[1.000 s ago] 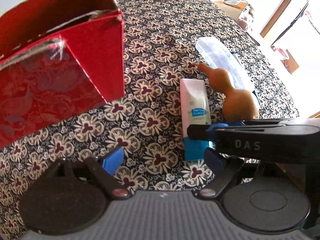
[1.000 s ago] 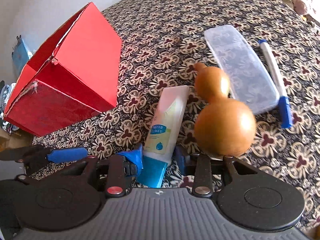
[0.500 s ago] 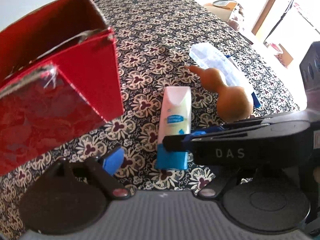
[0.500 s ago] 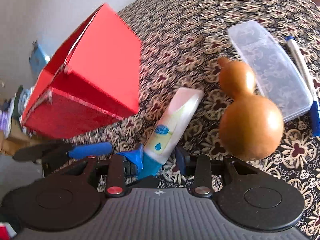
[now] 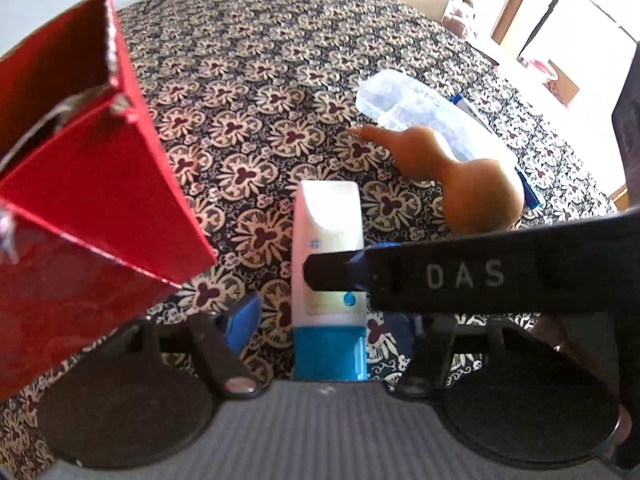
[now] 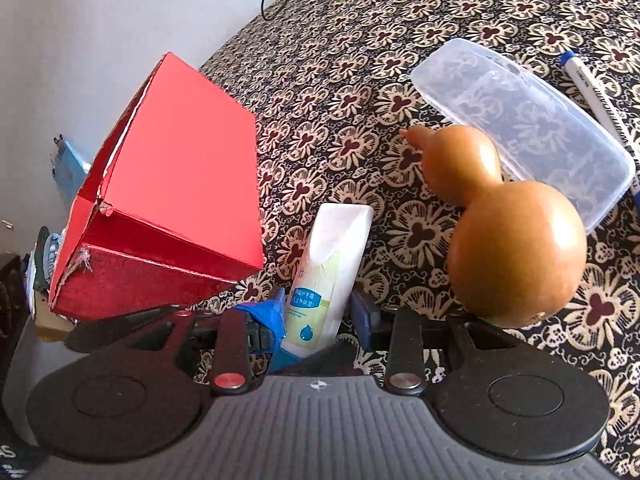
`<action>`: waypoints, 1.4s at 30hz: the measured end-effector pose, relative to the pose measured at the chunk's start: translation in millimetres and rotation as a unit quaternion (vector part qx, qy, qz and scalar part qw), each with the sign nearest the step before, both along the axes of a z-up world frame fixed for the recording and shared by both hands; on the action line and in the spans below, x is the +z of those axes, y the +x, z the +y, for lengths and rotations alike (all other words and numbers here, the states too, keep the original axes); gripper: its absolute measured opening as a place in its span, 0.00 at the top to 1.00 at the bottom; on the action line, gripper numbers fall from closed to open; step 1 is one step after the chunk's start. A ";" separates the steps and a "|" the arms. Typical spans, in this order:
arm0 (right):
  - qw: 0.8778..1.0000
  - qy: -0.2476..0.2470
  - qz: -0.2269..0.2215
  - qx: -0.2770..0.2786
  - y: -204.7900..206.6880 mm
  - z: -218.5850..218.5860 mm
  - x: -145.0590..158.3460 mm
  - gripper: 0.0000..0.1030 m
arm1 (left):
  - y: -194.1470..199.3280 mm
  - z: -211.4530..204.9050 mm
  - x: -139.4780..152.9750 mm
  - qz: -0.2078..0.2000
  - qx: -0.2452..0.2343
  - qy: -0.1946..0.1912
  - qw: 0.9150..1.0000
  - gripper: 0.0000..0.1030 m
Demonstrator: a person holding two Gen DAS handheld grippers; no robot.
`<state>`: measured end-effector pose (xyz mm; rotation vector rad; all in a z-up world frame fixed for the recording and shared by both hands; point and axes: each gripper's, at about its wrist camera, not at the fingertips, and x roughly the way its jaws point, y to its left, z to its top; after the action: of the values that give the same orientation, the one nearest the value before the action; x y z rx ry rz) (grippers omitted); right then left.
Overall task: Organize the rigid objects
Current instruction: 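Close the right gripper on the blue cap end of the white tube, then carry the white tube over and down into the red box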
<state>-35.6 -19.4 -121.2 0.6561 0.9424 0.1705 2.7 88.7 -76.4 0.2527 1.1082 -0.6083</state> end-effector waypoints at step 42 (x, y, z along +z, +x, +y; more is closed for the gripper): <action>0.990 0.025 -0.138 0.003 -16.8 42.3 101.3 0.86 | -20.5 66.7 100.7 -0.069 -0.047 -0.151 0.985 0.64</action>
<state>-52.3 22.9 -19.9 0.6568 0.6758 0.2833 -17.8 155.5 24.3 0.0829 0.8609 -0.8223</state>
